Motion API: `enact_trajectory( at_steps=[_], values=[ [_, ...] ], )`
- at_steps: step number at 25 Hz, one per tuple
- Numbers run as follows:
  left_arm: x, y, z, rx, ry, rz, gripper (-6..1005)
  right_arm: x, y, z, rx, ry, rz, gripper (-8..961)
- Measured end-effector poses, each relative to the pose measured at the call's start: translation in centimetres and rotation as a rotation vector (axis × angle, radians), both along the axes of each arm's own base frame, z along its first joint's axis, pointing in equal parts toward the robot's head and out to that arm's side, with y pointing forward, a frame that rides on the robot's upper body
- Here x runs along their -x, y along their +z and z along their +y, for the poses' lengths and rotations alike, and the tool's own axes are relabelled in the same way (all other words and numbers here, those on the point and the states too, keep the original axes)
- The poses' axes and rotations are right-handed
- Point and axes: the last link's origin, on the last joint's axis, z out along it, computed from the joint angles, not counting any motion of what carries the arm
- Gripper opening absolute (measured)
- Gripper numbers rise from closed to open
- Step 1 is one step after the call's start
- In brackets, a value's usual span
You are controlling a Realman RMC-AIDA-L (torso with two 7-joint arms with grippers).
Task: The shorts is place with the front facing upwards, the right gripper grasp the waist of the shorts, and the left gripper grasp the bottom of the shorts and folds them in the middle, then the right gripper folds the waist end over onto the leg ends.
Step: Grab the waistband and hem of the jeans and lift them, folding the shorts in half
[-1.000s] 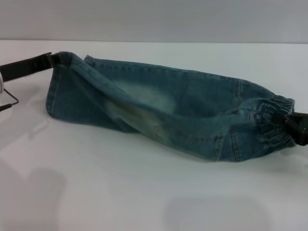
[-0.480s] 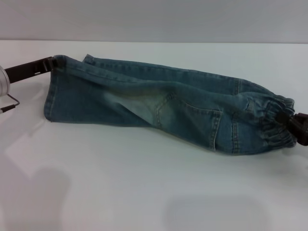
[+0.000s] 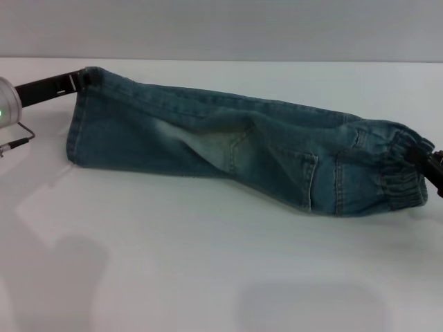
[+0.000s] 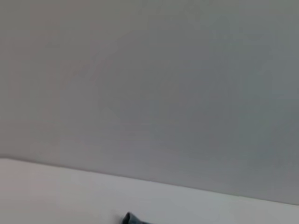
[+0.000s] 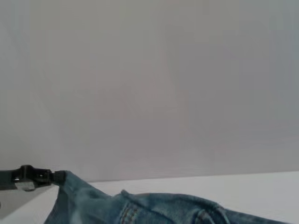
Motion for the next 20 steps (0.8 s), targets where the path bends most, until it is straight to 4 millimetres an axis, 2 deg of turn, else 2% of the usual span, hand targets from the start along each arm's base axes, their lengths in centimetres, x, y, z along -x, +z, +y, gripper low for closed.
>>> enact_trajectory(
  at_steps=[6, 12, 20],
  values=[
    [-0.4, 0.4, 0.6, -0.016, -0.008, 0.019, 140, -0.5, 0.4, -0.5, -0.012, -0.016, 0.004, 0],
    [-0.6, 0.9, 1.1, -0.035, -0.009, 0.04, 142, -1.4, 2.0, -1.3, -0.056, -0.033, 0.014, 1],
    [-1.5, 0.6, 1.7, -0.033, -0.033, 0.045, 145, -1.2, 2.7, -0.7, -0.06, -0.024, 0.006, 1]
  ],
)
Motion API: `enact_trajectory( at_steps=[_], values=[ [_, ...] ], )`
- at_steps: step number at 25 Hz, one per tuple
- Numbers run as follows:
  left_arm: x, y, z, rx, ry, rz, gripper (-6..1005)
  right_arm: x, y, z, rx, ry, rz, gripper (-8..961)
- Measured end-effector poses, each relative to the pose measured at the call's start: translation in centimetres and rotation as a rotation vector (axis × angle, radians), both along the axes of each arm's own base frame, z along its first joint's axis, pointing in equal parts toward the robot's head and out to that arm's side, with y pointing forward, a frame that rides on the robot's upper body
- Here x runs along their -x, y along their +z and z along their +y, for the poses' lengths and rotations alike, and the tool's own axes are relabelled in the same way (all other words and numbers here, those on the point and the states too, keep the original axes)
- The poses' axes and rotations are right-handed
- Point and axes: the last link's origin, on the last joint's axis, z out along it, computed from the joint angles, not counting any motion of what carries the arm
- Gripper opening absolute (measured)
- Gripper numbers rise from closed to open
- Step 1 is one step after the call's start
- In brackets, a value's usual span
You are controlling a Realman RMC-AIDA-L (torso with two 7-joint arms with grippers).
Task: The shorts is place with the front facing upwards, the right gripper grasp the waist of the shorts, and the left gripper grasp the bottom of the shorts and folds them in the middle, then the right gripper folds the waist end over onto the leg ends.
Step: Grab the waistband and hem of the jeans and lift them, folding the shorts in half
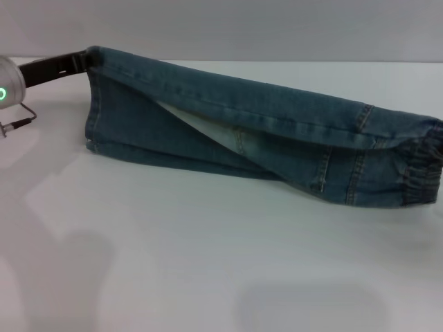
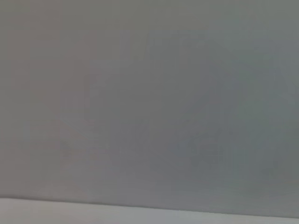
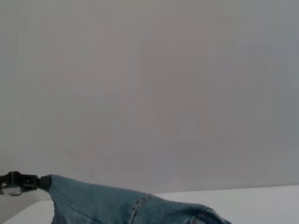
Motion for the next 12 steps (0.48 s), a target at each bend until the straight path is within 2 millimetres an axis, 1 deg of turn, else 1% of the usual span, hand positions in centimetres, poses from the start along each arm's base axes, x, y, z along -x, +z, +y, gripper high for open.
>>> enact_trajectory(
  at_steps=[5, 12],
  values=[
    [-0.5, -0.5, 0.4, 0.002, -0.011, 0.009, 147, 0.8, 0.0, 1.3, -0.002, 0.024, -0.005, 1],
    [-0.5, -1.6, 0.5, 0.01, -0.02, 0.037, 150, 1.0, -0.4, 2.3, -0.012, 0.002, -0.02, 1]
  ],
)
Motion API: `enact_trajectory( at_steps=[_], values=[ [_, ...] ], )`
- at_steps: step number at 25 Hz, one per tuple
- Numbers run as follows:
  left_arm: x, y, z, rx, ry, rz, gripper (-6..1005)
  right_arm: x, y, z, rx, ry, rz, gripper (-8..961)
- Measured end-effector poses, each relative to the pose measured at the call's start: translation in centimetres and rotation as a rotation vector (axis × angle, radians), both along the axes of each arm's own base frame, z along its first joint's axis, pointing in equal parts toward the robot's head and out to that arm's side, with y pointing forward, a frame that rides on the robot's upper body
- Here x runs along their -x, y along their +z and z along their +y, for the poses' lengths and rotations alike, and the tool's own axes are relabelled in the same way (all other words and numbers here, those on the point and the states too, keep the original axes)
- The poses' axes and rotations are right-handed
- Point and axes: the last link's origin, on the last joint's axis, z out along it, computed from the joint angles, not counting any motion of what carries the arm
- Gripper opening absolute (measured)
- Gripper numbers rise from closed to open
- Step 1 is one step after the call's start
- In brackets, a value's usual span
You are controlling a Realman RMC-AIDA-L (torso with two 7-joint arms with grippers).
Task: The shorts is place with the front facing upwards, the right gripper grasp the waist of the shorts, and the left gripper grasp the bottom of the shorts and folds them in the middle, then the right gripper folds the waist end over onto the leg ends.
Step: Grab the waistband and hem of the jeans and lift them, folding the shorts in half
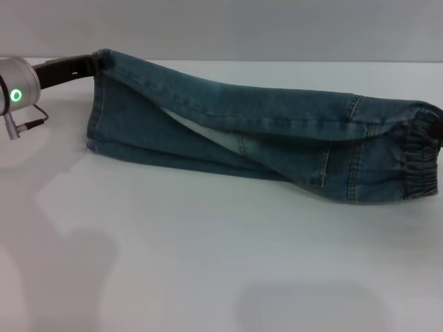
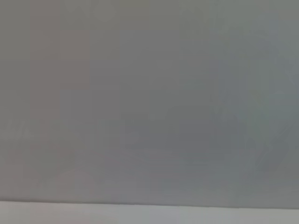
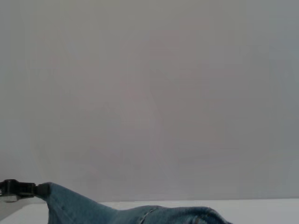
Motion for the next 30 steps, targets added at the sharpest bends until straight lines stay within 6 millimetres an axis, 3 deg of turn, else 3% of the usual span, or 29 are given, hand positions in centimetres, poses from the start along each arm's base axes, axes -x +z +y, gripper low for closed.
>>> enact_trajectory(
  at_steps=[12, 24, 30],
  values=[
    [0.4, -1.0, 0.3, -0.014, 0.022, 0.043, 155, 0.3, -0.6, 0.3, 0.01, 0.003, -0.004, 1],
    [0.6, -1.2, 0.4, -0.026, 0.04, 0.051, 379, 1.5, -0.7, 0.5, 0.043, 0.038, 0.059, 1],
    [0.7, -1.2, 0.4, -0.028, 0.037, 0.058, 649, 2.9, 0.8, 1.1, 0.094, 0.031, 0.193, 1]
  ],
)
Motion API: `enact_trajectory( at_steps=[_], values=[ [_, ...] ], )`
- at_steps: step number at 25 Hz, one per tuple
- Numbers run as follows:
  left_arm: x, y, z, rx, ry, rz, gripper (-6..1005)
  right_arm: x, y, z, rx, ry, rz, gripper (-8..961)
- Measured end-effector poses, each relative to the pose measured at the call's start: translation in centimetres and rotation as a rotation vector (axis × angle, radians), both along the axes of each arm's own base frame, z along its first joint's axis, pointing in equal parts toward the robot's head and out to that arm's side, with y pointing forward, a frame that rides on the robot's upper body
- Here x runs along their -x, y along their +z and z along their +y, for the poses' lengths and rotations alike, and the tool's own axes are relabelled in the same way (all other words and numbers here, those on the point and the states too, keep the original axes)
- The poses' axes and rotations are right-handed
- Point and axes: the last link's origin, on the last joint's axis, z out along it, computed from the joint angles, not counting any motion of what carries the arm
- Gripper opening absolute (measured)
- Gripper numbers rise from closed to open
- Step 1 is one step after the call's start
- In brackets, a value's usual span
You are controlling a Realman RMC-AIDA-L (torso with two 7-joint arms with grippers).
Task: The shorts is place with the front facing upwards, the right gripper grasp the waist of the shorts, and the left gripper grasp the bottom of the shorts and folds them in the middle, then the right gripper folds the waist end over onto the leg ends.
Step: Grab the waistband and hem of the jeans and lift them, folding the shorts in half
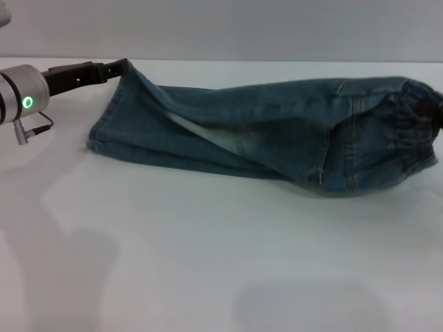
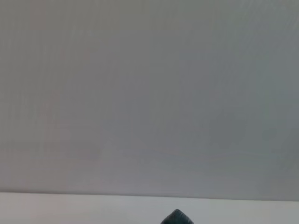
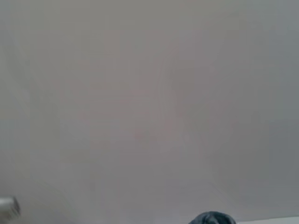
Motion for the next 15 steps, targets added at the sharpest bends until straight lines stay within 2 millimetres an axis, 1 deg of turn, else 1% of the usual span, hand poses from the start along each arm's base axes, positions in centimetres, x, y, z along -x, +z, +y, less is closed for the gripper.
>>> enact_trajectory(
  at_steps=[4, 9, 15],
  values=[
    [0.2, 0.0, -0.1, 0.0, 0.003, 0.0, 814, 0.5, 0.5, 0.4, 0.053, -0.045, 0.08, 1],
    [0.3, 0.0, -0.2, 0.001, 0.005, 0.0, 818, 0.1, 0.8, 0.8, 0.088, -0.124, 0.141, 1],
    [0.6, 0.1, -0.4, 0.003, 0.008, 0.004, 817, -1.7, 0.7, 0.9, 0.088, -0.269, 0.165, 2]
  ],
)
